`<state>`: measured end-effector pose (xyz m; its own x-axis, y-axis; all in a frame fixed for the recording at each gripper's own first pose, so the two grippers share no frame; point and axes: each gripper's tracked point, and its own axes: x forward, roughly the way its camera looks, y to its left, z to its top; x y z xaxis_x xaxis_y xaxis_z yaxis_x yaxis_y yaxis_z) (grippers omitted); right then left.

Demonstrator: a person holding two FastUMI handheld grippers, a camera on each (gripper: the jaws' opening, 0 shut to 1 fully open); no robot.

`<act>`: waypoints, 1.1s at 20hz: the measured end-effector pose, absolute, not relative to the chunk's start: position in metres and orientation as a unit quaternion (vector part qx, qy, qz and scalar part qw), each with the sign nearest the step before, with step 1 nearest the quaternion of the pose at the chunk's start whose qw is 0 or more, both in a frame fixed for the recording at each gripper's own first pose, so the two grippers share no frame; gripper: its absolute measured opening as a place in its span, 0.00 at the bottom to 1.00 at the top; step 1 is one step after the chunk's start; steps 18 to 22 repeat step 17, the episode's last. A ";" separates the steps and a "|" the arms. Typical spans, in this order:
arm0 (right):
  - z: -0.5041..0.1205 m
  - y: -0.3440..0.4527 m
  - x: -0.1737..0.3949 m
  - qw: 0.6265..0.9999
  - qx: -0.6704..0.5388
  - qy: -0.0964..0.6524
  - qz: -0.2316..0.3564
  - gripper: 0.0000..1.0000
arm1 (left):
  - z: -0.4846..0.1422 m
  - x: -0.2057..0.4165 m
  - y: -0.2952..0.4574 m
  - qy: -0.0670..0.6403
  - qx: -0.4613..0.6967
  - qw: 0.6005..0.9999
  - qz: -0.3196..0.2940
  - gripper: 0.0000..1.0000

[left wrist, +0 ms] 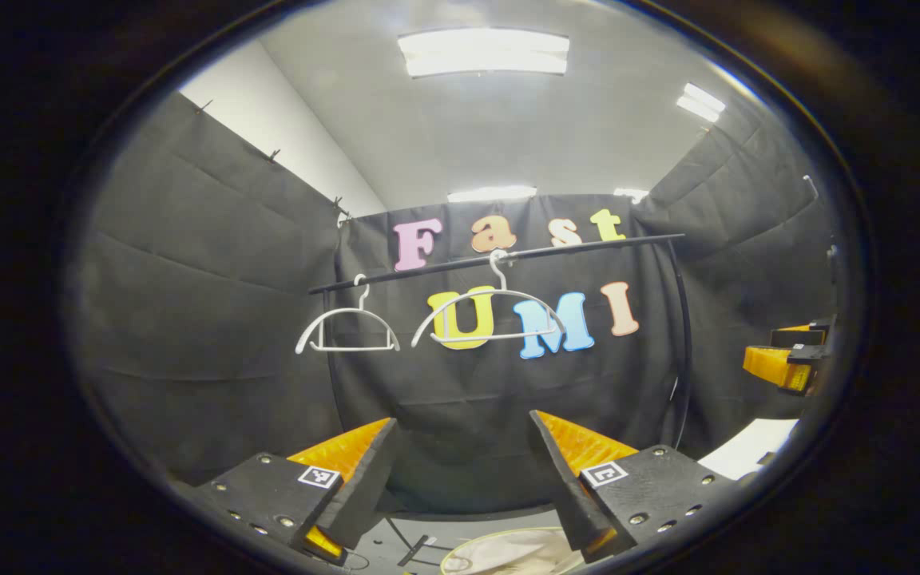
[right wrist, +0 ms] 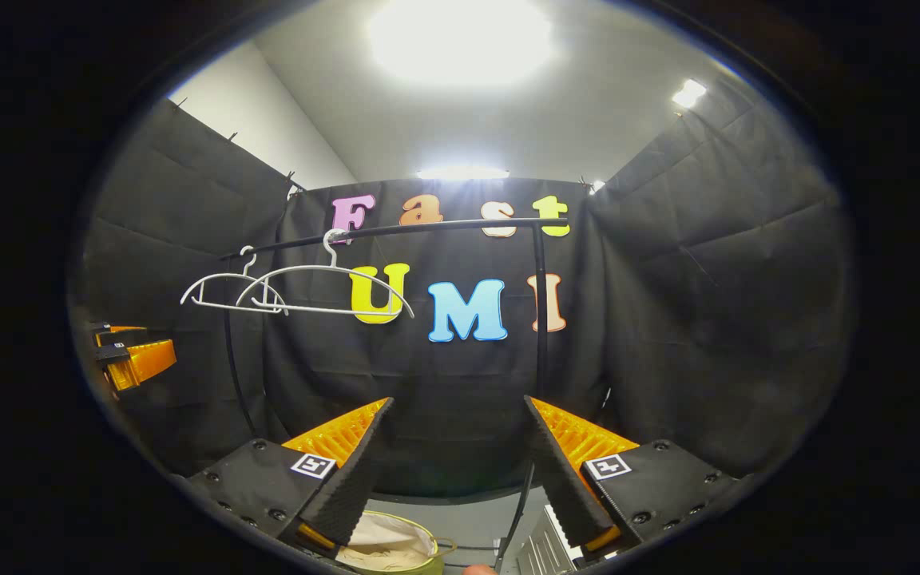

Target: Grasp the clothes on the hanger with both hands and then place them into the laundry hamper below.

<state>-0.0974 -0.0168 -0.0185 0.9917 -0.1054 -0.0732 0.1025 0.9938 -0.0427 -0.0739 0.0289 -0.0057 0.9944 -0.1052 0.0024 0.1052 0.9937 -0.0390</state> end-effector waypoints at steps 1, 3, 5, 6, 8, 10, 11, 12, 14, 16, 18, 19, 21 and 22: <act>-0.018 -0.017 -0.097 0.998 -0.020 0.036 -0.051 0.98 | -0.005 -0.073 0.028 -0.002 -0.020 0.998 -0.052 0.94; -0.014 -0.019 -0.093 0.998 -0.021 0.028 -0.051 0.98 | -0.006 -0.072 0.026 0.000 -0.021 0.998 -0.054 0.94; -0.013 -0.020 -0.091 0.998 -0.020 0.024 -0.051 0.98 | -0.007 -0.071 0.026 0.003 -0.023 0.998 -0.054 0.94; -0.011 -0.020 -0.091 0.998 -0.018 0.023 -0.051 0.98 | -0.007 -0.070 0.027 0.002 -0.025 0.998 -0.053 0.94; -0.009 -0.020 -0.088 0.998 -0.021 0.020 -0.051 0.97 | -0.004 -0.071 0.030 -0.003 -0.032 0.998 -0.046 0.93; -0.008 -0.018 -0.086 0.998 -0.024 0.018 -0.048 0.98 | -0.004 -0.071 0.031 -0.004 -0.037 0.998 -0.044 0.92; -0.009 -0.016 -0.085 0.998 -0.025 0.019 -0.046 0.98 | -0.005 -0.072 0.032 -0.004 -0.034 0.998 -0.043 0.94; -0.010 -0.014 -0.085 0.999 -0.026 0.019 -0.043 0.98 | -0.002 -0.070 0.034 -0.006 -0.031 0.999 -0.042 0.94; -0.011 -0.014 -0.083 0.999 -0.027 0.019 -0.043 0.98 | -0.001 -0.069 0.035 -0.010 -0.030 0.999 -0.039 0.94; -0.010 -0.016 -0.081 0.998 -0.024 0.016 -0.047 0.97 | -0.001 -0.068 0.035 -0.012 -0.035 0.999 -0.039 0.94; -0.010 -0.016 -0.080 0.999 -0.021 0.015 -0.048 0.97 | -0.001 -0.068 0.036 -0.012 -0.034 0.999 -0.038 0.94; -0.010 -0.016 -0.080 0.999 -0.021 0.015 -0.048 0.97 | -0.001 -0.068 0.036 -0.012 -0.034 0.999 -0.038 0.94; -0.010 -0.016 -0.080 0.999 -0.021 0.015 -0.048 0.97 | -0.001 -0.068 0.036 -0.012 -0.034 0.999 -0.038 0.94; -0.010 -0.016 -0.080 0.999 -0.021 0.015 -0.048 0.97 | -0.001 -0.068 0.036 -0.012 -0.034 0.999 -0.038 0.94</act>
